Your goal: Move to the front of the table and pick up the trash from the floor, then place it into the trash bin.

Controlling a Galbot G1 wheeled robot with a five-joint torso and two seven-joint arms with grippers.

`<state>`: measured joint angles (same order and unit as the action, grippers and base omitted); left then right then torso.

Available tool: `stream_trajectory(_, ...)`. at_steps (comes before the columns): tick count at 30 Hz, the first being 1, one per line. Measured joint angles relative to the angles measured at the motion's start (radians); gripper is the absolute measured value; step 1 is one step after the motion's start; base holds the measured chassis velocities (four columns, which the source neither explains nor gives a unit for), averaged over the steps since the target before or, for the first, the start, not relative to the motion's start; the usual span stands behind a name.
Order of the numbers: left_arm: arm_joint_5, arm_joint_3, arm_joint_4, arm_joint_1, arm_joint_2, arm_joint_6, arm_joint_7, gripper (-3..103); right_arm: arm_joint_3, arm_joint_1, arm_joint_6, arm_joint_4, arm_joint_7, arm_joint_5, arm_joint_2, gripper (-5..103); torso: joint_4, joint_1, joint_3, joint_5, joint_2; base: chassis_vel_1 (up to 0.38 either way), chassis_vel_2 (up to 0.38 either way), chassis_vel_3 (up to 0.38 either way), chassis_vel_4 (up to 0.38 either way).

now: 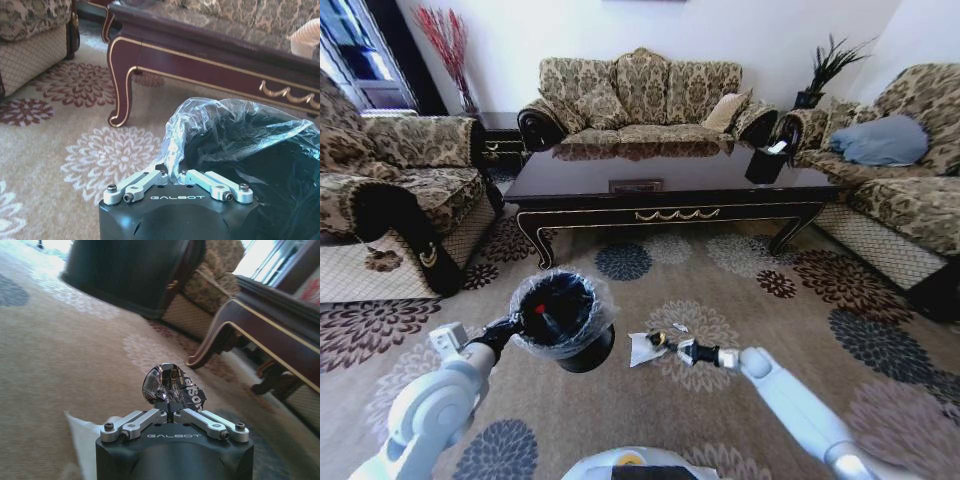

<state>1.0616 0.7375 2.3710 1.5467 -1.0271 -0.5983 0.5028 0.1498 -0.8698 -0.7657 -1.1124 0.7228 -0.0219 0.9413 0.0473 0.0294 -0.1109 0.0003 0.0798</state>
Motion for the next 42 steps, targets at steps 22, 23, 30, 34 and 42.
stream_trajectory(22, 0.025, -0.191, -0.090, -0.071, 0.044, -0.058, 0.045, 4, -0.032, 0.042, 0.105, -0.327, -0.257, 0.295, -0.062, 1, -0.0001, 0.000, 0.000, -0.0003, 0.000, 0.000, 0.000, 0.000, 0.000)
stream_trajectory(23, 0.025, -0.202, -0.099, -0.082, 0.046, -0.059, 0.046, 4, -0.041, 0.047, 0.107, -0.342, -0.265, 0.307, -0.062, 1, -0.0002, 0.000, 0.000, -0.0003, 0.000, 0.000, 0.000, 0.000, 0.000)
stream_trajectory(30, 0.025, -0.275, -0.185, -0.173, 0.048, -0.061, 0.048, 4, -0.095, 0.060, 0.119, -0.440, -0.295, 0.431, -0.055, 1, -0.0001, 0.000, 0.000, -0.0003, 0.000, 0.000, 0.000, 0.000, 0.000)
stream_trajectory(34, 0.026, -0.320, -0.232, -0.244, 0.035, -0.061, 0.056, 4, -0.137, 0.053, 0.133, -0.510, -0.314, 0.487, -0.060, 1, -0.0001, 0.000, 0.000, -0.0003, 0.000, 0.000, 0.000, 0.000, 0.000)
stream_trajectory(42, 0.032, -0.405, -0.294, -0.367, 0.013, -0.060, 0.080, 4, -0.226, 0.030, 0.158, -0.611, -0.332, 0.497, -0.071, 1, 0.0000, 0.000, 0.000, -0.0003, 0.000, 0.000, 0.000, 0.000, 0.000)
